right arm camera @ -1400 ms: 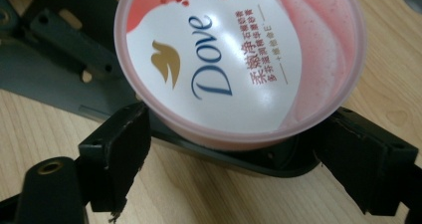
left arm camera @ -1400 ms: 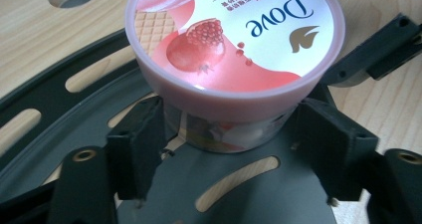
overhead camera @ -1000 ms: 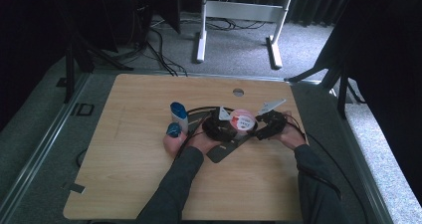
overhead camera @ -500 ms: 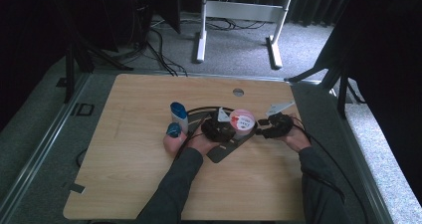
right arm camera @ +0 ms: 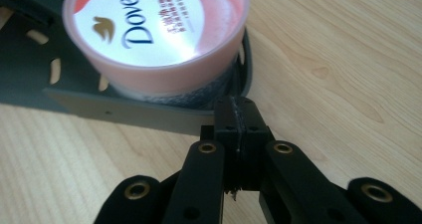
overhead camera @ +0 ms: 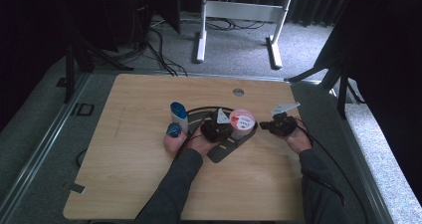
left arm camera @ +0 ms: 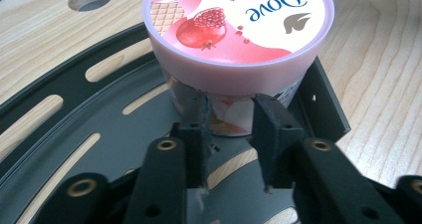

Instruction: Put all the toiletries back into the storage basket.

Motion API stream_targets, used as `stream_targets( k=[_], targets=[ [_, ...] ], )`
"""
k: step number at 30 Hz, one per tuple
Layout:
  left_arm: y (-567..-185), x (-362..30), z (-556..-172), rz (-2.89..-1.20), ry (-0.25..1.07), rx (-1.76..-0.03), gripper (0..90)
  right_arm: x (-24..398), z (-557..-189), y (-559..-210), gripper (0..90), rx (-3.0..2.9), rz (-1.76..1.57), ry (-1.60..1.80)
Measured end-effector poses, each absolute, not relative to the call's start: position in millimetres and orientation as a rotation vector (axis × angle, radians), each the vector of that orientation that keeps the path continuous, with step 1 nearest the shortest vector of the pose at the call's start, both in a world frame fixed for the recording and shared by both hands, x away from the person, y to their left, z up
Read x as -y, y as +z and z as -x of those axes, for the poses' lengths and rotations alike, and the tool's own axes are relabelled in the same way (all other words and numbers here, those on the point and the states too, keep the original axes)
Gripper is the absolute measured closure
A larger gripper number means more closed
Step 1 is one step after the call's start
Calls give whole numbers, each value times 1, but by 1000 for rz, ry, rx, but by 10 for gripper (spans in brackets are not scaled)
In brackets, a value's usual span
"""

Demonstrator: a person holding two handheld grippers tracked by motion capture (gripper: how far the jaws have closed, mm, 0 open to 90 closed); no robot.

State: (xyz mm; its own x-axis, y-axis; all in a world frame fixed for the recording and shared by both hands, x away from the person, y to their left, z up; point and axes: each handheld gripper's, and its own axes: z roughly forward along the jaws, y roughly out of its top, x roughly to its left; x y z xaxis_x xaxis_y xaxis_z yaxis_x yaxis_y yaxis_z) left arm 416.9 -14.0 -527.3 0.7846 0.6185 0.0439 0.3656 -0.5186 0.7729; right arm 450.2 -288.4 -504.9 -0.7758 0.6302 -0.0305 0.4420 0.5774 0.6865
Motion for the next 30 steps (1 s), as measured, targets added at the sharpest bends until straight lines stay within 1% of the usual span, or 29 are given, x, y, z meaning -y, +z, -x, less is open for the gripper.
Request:
stream_targets(
  k=[3, 4, 6, 11, 16, 30],
  targets=[
    [-528, 14, -417, -2159, 404, -750, 808, 286, -453, -508, 900, -2512, -935, 959],
    [-528, 15, -418, -2157, 406, -757, 852, 285, -454, -509, 900, -2507, -947, 948],
    [-528, 15, -418, -2150, 422, -781, 895, 282, -457, -511, 900, -2494, -966, 935],
    [-528, 16, -421, -2136, 465, -849, 899, 273, -462, -513, 900, -2467, -999, 921],
    [-529, 19, -427, -2130, 476, -907, 898, 268, -465, -512, 900, -2451, -1010, 906],
    [-531, 20, -428, -2128, 467, -911, 900, 272, -464, -512, 900, -2458, -1020, 966]
  ],
)
